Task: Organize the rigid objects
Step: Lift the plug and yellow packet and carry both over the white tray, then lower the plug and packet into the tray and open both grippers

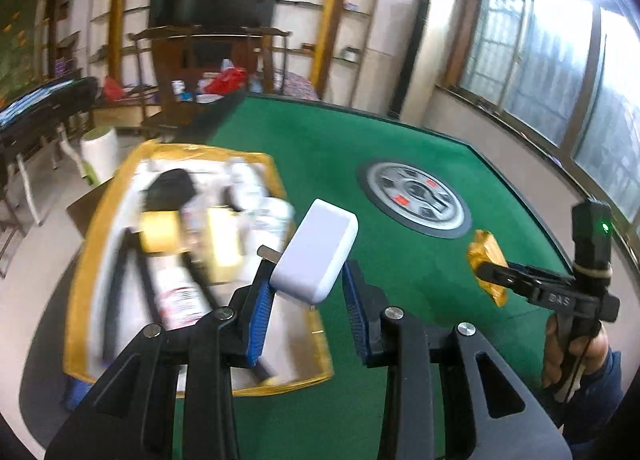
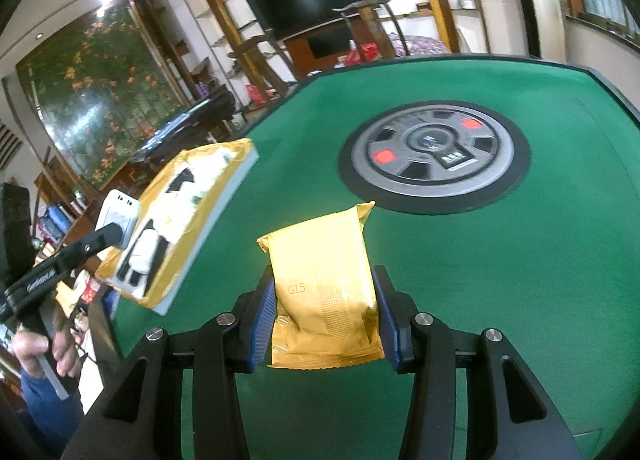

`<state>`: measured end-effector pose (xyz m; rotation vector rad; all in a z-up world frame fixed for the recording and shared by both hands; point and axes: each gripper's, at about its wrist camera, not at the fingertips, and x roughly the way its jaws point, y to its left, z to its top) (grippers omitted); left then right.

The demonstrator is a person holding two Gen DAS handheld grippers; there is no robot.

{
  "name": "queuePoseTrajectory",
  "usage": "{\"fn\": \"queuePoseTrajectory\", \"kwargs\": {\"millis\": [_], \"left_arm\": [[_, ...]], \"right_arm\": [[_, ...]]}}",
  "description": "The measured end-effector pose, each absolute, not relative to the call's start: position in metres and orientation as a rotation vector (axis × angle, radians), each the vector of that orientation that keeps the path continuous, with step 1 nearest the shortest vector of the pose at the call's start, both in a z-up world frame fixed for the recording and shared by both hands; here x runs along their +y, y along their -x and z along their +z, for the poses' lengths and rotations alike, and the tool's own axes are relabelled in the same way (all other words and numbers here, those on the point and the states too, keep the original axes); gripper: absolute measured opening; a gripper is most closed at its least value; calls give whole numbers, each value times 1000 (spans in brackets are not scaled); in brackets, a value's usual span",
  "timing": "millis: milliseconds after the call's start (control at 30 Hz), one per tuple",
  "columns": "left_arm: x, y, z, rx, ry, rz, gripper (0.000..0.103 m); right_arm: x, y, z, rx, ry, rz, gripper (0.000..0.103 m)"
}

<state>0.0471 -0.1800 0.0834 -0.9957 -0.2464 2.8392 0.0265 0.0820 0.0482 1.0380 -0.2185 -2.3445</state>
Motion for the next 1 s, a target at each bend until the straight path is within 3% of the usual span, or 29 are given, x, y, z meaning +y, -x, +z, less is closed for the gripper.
{"fn": "queuePoseTrajectory", "kwargs": {"millis": [367,700,1000], "left_arm": [[-245,-53,64,-408,1054,2936,32],[-270,-54,52,-453,1068,2957,32],[-286,-56,49,-458,1072,2973,29]], "right_arm": [[-2,-44,60,-137,-1017,-2195,41],[-109,-52,59,19,-1011,-2089,41],[-145,-51,51,74,-1038,-2082,41]]}}
